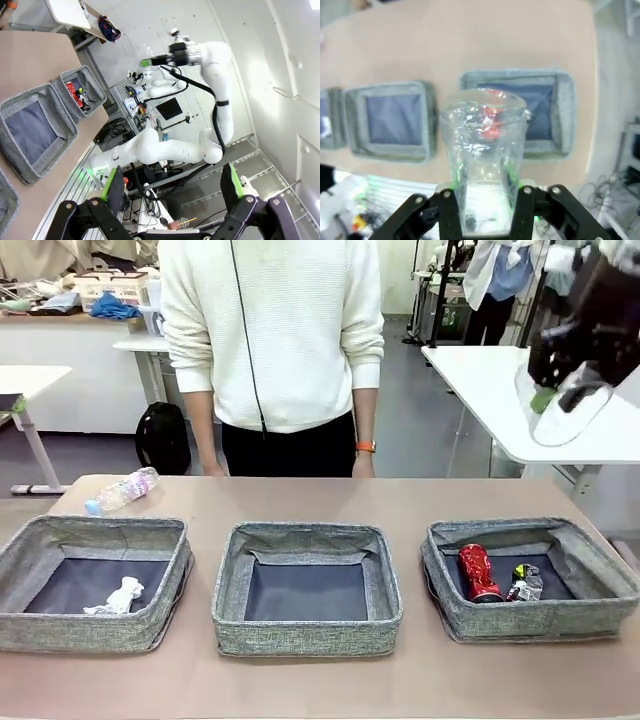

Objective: Sort the waste into the appropriate baskets.
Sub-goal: Pick up the waste item pointed out by the person.

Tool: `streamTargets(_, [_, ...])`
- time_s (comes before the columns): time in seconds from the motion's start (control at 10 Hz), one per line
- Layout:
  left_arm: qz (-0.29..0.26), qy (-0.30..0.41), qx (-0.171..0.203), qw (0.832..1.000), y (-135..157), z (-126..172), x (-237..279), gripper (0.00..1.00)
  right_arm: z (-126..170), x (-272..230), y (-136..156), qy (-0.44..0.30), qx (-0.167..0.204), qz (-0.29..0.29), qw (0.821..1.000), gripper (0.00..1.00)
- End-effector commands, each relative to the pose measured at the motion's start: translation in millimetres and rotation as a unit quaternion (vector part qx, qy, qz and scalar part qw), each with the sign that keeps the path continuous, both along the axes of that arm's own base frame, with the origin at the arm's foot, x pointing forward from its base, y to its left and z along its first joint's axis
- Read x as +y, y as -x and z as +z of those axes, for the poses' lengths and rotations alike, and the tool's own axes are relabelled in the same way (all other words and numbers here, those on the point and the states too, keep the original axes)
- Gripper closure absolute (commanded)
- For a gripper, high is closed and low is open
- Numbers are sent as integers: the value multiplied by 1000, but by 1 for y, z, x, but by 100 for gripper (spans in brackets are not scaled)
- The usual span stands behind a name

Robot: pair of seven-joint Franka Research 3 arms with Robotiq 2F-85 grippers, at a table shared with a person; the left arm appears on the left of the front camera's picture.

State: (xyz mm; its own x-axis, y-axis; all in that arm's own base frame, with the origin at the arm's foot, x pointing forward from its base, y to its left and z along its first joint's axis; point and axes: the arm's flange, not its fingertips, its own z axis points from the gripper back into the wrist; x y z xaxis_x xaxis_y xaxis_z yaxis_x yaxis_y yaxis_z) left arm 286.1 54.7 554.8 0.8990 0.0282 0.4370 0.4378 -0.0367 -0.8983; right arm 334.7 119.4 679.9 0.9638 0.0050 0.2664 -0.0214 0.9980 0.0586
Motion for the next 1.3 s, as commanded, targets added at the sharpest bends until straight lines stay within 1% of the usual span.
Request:
streamTargets(0.0, [-3, 5, -11, 1000, 1, 2, 0, 0, 57, 70, 12, 40, 26, -68, 997, 63])
streamTargets(0.1, [-3, 5, -11, 1000, 1, 2, 0, 0, 79, 113, 23, 50, 35, -60, 996, 63])
streamTargets(0.3, [-3, 5, -11, 1000, 1, 2, 0, 0, 106, 182, 45, 41, 13, -31, 999, 63])
streamTargets(0.4, [-3, 5, -11, 1000, 1, 2, 0, 0, 111, 212, 59, 26, 22, -3, 999, 63])
streamTargets(0.5, [-3, 5, -11, 1000, 1, 2, 0, 0, 112, 243, 78, 25, 40, 11, 999, 63])
streamTargets(0.6, [-3, 5, -11, 1000, 1, 2, 0, 0, 108, 266, 97, 37, 56, -10, 998, 63])
streamTargets(0.7, [-3, 5, -11, 1000, 1, 2, 0, 0, 97, 282, 116, 44, 60, -24, 997, 63])
streamTargets(0.8, [-3, 5, -11, 1000, 1, 2, 0, 0, 86, 290, 126, 58, 31, -46, 997, 63])
streamTargets(0.9, [-3, 5, -11, 1000, 1, 2, 0, 0, 88, 291, 128, 62, 27, -32, 997, 63])
streamTargets(1.0, [-3, 5, -11, 1000, 1, 2, 0, 0, 96, 288, 124, 57, 23, -38, 997, 63])
streamTargets(1.1, [-3, 5, -11, 1000, 1, 2, 0, 0, 105, 285, 122, 48, 29, -35, 998, 63])
streamTargets(1.2, [-3, 5, -11, 1000, 1, 2, 0, 0, 108, 285, 122, 41, 27, -33, 998, 63])
